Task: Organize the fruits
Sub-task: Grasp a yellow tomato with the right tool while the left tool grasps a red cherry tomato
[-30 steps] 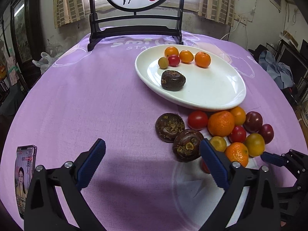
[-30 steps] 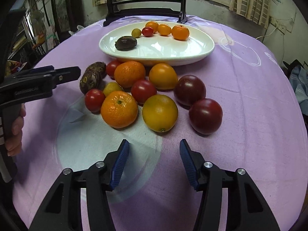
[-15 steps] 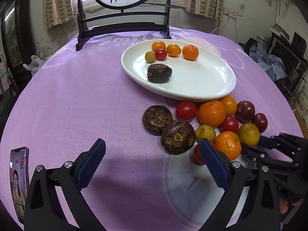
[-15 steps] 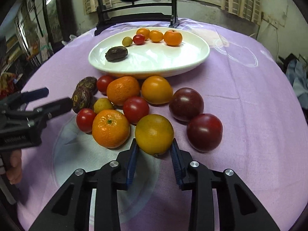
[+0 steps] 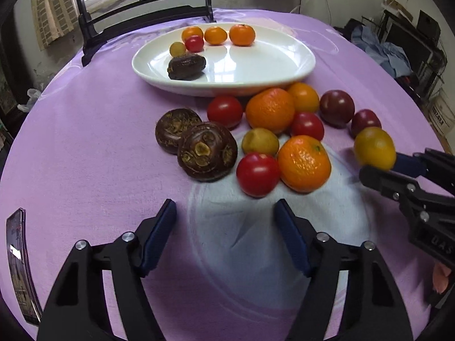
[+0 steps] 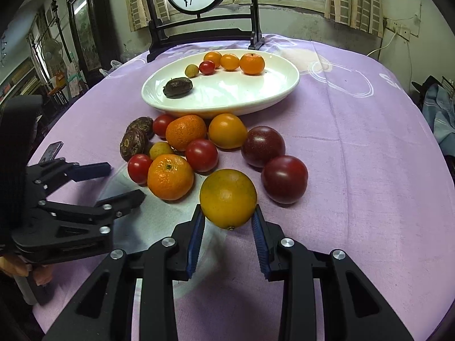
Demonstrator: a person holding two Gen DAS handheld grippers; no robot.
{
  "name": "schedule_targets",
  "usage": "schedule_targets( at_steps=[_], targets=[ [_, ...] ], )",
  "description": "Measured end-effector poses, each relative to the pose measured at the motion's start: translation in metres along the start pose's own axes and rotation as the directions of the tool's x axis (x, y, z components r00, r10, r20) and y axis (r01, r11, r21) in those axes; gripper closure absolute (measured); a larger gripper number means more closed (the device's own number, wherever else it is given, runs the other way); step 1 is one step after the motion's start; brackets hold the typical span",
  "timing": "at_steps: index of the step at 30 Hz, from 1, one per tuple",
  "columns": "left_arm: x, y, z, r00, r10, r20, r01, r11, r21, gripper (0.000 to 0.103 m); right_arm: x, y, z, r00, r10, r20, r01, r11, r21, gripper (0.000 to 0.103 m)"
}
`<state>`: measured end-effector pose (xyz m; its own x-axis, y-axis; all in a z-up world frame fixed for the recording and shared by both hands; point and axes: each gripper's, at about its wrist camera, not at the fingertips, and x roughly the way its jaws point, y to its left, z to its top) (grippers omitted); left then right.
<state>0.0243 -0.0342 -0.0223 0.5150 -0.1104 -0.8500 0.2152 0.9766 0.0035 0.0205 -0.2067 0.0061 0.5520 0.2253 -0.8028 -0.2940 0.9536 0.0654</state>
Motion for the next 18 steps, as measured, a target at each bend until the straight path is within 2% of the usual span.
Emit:
schedule_targets(
  at_steps=[1,5,8,15,17,18],
  targets=[
    [0.001,-0.001,0.002,1.0,-0.001,-0.007,0.001,1.0,-0.001,0.037,-0.002,0.0,0.0,1.0,0.001,0.005,-0.001,1.0,-0.002,0.069],
    [0.002,-0.011,0.008,1.0,-0.01,-0.02,0.01,1.0,0.005,0.058,-0.008,0.003,-0.001,1.0,0.006,0.021,-0.006,1.0,-0.011,0.069],
    [0.004,-0.019,0.014,1.0,-0.008,-0.021,0.009,1.0,0.008,0.067,-0.011,0.003,-0.001,1.0,0.007,0.028,-0.007,1.0,-0.011,0.069],
    [0.012,-0.022,0.027,1.0,-0.009,-0.013,0.009,1.0,0.01,0.067,-0.01,0.002,-0.001,1.0,0.008,0.026,-0.008,1.0,-0.011,0.069],
    [0.011,-0.022,0.026,1.0,-0.013,-0.009,0.014,1.0,0.014,0.074,-0.008,0.002,-0.002,1.0,0.005,0.019,-0.005,1.0,-0.011,0.069],
    [0.01,-0.022,0.025,1.0,-0.019,-0.011,0.019,1.0,0.016,0.075,-0.008,0.002,-0.002,1.0,0.003,0.019,-0.003,1.0,-0.012,0.069]
  ],
)
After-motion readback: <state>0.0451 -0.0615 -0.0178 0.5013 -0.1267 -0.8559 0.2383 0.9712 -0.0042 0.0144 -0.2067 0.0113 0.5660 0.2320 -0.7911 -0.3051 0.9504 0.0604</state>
